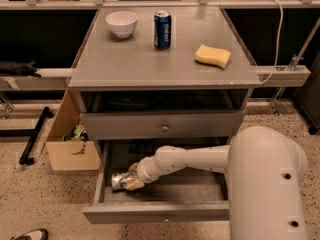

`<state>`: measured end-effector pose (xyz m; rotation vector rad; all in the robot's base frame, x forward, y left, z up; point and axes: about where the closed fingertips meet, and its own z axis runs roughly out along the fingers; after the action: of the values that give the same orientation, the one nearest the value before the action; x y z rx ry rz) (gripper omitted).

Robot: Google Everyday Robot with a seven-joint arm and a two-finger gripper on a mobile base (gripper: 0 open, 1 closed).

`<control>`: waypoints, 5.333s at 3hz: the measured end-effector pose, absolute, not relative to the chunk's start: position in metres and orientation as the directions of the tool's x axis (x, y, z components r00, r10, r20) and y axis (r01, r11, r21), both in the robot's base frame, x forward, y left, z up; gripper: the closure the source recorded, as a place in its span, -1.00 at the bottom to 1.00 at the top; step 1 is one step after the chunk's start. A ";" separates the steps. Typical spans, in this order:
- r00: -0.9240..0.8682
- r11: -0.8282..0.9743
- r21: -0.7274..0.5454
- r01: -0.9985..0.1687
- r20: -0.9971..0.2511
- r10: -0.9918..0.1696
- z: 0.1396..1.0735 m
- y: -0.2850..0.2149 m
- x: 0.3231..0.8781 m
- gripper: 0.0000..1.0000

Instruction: Pick 7up can from middle drawer and place on counter

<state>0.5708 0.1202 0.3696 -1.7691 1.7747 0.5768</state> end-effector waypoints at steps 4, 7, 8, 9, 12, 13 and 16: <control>0.087 0.168 -0.238 -0.957 -0.783 -0.616 0.476 0.059 0.577 1.00; 0.111 0.185 -0.260 -0.948 -0.813 -0.571 0.505 0.058 0.567 1.00; 0.209 0.190 -0.353 -0.916 -0.825 -0.525 0.559 0.060 0.546 1.00; 0.315 0.185 -0.447 -0.875 -0.817 -0.483 0.617 0.065 0.526 1.00; 0.464 0.239 -0.580 -0.779 -0.789 -0.403 0.711 0.059 0.524 1.00; 0.524 0.333 -0.637 -0.695 -0.766 -0.372 0.802 0.041 0.518 1.00; 0.502 0.345 -0.661 -0.666 -0.740 -0.447 0.842 0.049 0.570 1.00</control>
Offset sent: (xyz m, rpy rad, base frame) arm 0.0061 -0.0798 0.1265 0.2271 -0.2371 -0.1433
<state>0.5697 0.0486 0.8416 -1.2830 1.1148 0.1890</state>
